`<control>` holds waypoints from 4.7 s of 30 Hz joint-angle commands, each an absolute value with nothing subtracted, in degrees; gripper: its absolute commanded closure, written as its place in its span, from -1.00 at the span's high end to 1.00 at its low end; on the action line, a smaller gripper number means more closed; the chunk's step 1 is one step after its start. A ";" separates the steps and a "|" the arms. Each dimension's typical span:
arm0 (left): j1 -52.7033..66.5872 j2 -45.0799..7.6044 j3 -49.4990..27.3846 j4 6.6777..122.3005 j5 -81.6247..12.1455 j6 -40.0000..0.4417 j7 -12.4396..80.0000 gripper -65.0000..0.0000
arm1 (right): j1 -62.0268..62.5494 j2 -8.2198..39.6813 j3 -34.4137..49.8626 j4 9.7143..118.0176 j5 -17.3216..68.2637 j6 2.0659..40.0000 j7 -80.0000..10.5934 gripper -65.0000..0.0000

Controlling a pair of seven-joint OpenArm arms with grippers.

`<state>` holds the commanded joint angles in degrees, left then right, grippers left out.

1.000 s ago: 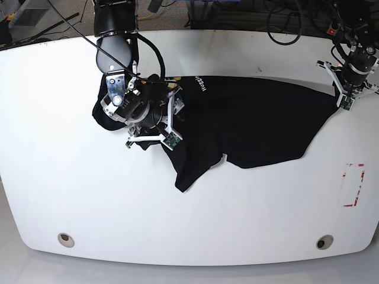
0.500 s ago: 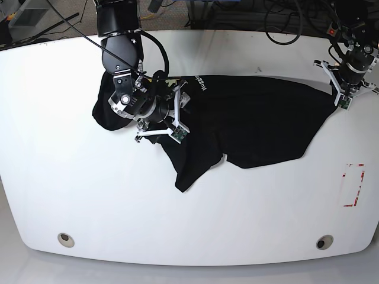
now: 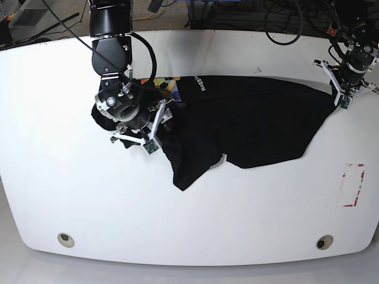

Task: Fold the T-shirt properly
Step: 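Regrasp the shirt edge near the graphic with the right gripper, then lift the shirt with both grippers and swing it flat across the table, then drag the held shirt edge away from the table center with both grippers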

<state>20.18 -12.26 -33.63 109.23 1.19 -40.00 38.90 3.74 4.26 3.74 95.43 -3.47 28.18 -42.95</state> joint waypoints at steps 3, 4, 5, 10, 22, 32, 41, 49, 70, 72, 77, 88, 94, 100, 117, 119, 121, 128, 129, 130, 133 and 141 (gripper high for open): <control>20.18 -12.26 -33.63 109.23 1.19 -40.00 38.90 -1.00 | 4.44 5.58 6.37 95.52 -3.38 28.44 -42.95 -0.11; 20.18 -12.26 -33.63 109.23 1.19 -40.00 38.90 -1.00 | 5.05 6.02 6.64 95.52 -3.38 28.53 -42.95 -0.13; 20.18 -12.26 -33.63 109.23 1.19 -40.00 38.90 -1.00 | 5.32 6.55 6.81 95.43 -3.12 28.53 -43.03 -0.13; 20.09 -12.26 -33.27 109.23 1.19 -40.00 38.90 -1.00 | 5.58 6.99 6.64 97.01 -2.68 28.97 -44.18 -0.13; 20.00 -12.35 -31.78 109.23 1.19 -40.00 38.90 -1.00 | 10.51 2.33 15.16 91.91 7.52 36.88 -53.85 0.45; 18.59 -12.62 -31.87 109.23 1.19 -40.00 38.90 -1.00 | 16.40 7.16 21.41 77.49 22.99 36.97 -57.01 0.66; 18.51 -12.44 -31.43 109.14 1.27 -40.00 38.90 -1.00 | 17.36 7.87 16.22 71.25 30.37 36.53 -56.92 0.65; 18.51 -12.62 -30.29 109.14 1.27 -40.00 38.90 -1.00 | 17.36 6.55 14.46 71.16 29.85 36.44 -53.85 0.01; 12.35 -12.09 -24.66 111.43 10.68 -40.00 43.30 -1.00 | 9.63 10.24 14.73 93.58 22.64 37.05 -59.47 -1.00; 10.24 -10.95 -23.43 111.43 12.26 -40.00 44.09 -1.00 | 9.98 12.00 14.73 94.20 23.08 37.05 -59.47 -1.00; 3.03 -7.87 -20.62 111.34 16.22 -40.00 45.58 -1.00 | 15.34 14.90 14.64 94.02 22.73 37.05 -59.47 -1.00; -15.25 -6.81 -13.41 111.25 21.05 -40.00 53.41 -1.00 | 35.03 23.25 8.13 87.60 23.16 37.05 -59.56 -1.00; -25.45 -9.63 -13.41 111.52 21.05 -40.00 58.33 -1.00 | 47.52 26.24 2.42 85.85 23.16 37.05 -60.26 -1.00; -35.38 -13.67 -13.58 111.52 21.05 -40.00 59.65 -1.00 | 58.86 26.68 0.57 85.85 23.16 39.43 -63.43 -1.00; -46.64 -17.54 -13.41 111.69 20.53 -40.00 59.74 -1.00 | 66.42 28.97 2.07 94.81 23.16 40.00 -70.81 -1.00; -44.26 -17.54 -13.41 112.48 20.53 -40.00 59.74 -1.00 | 61.05 28.88 4.88 98.07 23.16 40.00 -70.99 -1.00; -39.69 -16.57 -13.41 113.54 20.53 -40.00 59.74 -1.00 | 53.67 28.70 8.22 101.85 23.16 40.00 -70.99 -1.00; -23.52 -15.08 -13.32 115.03 20.53 -40.00 59.74 -1.00 | 31.25 24.57 17.10 109.76 25.27 40.00 -70.81 -1.00; -21.23 -15.08 -13.32 115.30 20.53 -40.00 59.74 -1.00 | 28.35 24.04 18.15 110.29 25.80 40.00 -70.73 -1.00; -18.24 -15.08 -13.32 115.47 20.70 -40.00 59.74 -1.00 | 24.92 23.43 19.38 110.90 26.68 40.00 -70.64 -1.00; -11.56 -15.08 -13.76 115.47 20.79 -40.00 59.74 -1.00 | 17.36 21.85 22.20 111.69 29.14 40.00 -70.55 -1.00; 4.53 -15.08 -17.36 115.56 20.70 -40.00 59.38 -1.00 | 0.66 19.38 26.07 111.78 33.63 40.00 -70.46 -1.00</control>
